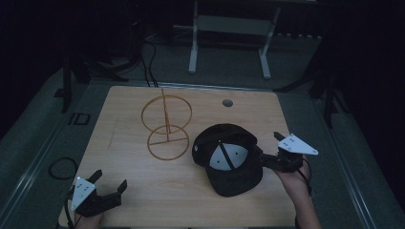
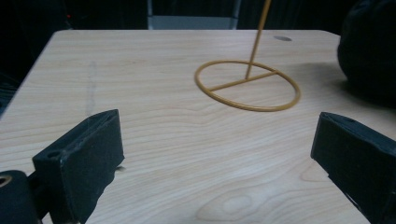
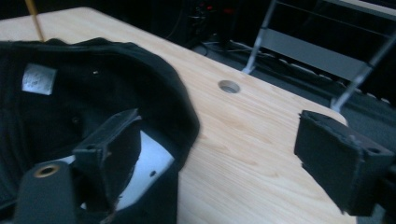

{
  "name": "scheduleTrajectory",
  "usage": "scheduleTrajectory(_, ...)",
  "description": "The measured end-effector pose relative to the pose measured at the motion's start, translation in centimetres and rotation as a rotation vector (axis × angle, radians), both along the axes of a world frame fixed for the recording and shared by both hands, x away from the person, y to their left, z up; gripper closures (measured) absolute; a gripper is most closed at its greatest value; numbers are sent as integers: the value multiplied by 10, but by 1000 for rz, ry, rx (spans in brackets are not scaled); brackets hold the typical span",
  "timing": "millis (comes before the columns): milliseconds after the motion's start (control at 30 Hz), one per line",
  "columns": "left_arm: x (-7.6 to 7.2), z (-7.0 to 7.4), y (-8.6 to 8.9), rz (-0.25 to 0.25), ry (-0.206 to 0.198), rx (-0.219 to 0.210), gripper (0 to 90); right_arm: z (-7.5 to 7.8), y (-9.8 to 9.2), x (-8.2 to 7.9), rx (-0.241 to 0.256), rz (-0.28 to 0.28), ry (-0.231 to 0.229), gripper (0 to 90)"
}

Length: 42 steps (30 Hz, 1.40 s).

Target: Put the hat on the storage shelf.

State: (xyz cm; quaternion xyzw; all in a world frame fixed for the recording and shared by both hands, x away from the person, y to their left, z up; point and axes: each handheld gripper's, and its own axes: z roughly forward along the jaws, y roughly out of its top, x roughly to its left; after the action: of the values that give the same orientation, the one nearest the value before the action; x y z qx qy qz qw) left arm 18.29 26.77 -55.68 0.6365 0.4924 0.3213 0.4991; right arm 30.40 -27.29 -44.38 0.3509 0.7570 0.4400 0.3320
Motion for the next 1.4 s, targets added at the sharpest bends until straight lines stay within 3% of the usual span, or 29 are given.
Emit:
scheduleTrajectory(267,0,1,-5,-26,0,11,25,-3,19,23,-22,53,54,293)
scheduleTrajectory(333,0,1,-5,-30,1,12,25,-6,22,31,-23,67,64,330)
scheduleTrajectory(367,-1,1,-6,-46,-1,14,24,-10,25,40,-27,70,90,348)
scheduleTrajectory(567,-1,1,-7,-57,4,20,24,-23,33,59,-38,85,147,444)
scheduleTrajectory(733,0,1,-9,-59,5,23,24,-30,39,66,-89,98,176,512)
scheduleTrajectory(767,0,1,-9,-61,8,23,24,-32,42,68,-116,84,176,608)
scheduleTrajectory(833,0,1,-9,-63,10,25,25,-34,45,68,-145,66,170,697)
scheduleTrajectory(867,0,1,-9,-66,12,24,25,-34,45,68,-145,66,170,697)
scheduleTrajectory(933,0,1,-9,-63,12,26,25,-34,47,68,-171,34,159,876)
scheduleTrajectory(1100,1,0,-11,-66,19,32,25,-31,49,65,-142,39,152,883)
scheduleTrajectory(1200,1,0,-13,-73,24,29,25,-21,50,57,-62,66,145,884)
scheduleTrajectory(1300,0,1,-15,-74,21,29,24,-13,53,51,-49,76,126,884)
scheduleTrajectory(1333,-1,2,-19,-90,14,37,25,-5,55,46,-16,99,116,885)
scheduleTrajectory(1400,-1,3,-22,-100,5,44,25,0,57,43,-7,107,106,885)
